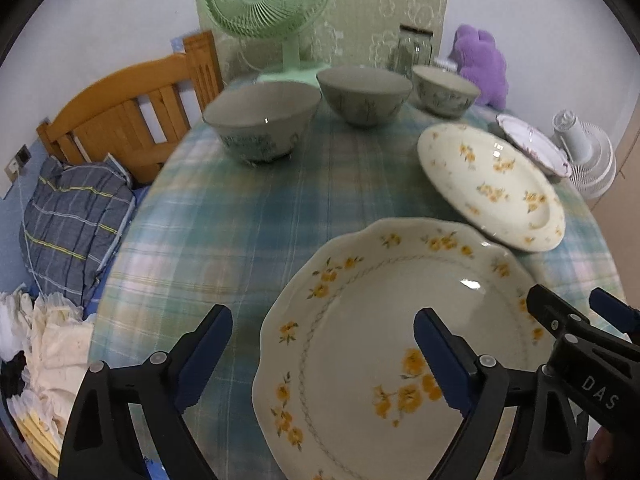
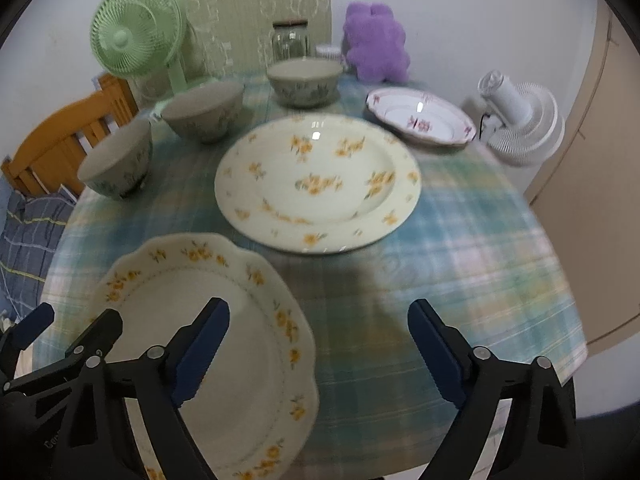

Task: Organize plates and bowls

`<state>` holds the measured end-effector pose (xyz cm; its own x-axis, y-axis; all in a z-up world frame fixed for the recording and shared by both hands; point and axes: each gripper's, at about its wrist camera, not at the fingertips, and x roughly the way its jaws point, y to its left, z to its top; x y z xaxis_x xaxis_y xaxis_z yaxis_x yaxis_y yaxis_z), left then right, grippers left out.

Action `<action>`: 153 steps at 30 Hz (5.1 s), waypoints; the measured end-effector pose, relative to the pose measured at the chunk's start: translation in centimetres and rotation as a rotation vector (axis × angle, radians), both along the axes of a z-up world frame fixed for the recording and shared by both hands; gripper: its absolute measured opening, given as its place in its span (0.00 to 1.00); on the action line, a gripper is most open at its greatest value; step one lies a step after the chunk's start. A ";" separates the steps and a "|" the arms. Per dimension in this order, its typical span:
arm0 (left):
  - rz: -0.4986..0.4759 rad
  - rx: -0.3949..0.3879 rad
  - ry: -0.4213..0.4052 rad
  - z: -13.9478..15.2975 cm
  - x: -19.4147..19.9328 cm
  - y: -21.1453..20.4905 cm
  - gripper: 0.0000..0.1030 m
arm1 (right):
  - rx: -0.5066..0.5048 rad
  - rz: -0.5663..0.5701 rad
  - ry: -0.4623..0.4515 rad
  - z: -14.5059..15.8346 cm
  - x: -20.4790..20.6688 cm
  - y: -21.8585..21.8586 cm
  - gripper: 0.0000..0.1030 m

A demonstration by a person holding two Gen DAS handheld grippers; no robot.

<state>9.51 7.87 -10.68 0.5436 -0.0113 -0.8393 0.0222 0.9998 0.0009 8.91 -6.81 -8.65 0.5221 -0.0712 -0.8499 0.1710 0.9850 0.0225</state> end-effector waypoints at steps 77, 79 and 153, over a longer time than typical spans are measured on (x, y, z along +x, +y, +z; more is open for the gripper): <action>-0.072 -0.095 0.180 -2.0 2.9 -25.1 0.72 | 0.051 -0.033 0.166 -1.7 1.3 -24.0 0.61; -0.070 -0.091 0.191 -2.5 3.1 -25.8 0.72 | 0.056 -0.032 0.175 -2.4 1.4 -24.8 0.61; -0.079 -0.011 -0.017 3.7 13.4 -12.3 0.96 | -0.007 -0.030 -0.063 4.5 12.1 -11.4 0.82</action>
<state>22.93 -4.39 -6.96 0.5548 -0.0641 -0.8295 0.1012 0.9948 -0.0091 21.01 -18.24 -4.19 0.5722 -0.0933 -0.8148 0.1994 0.9795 0.0278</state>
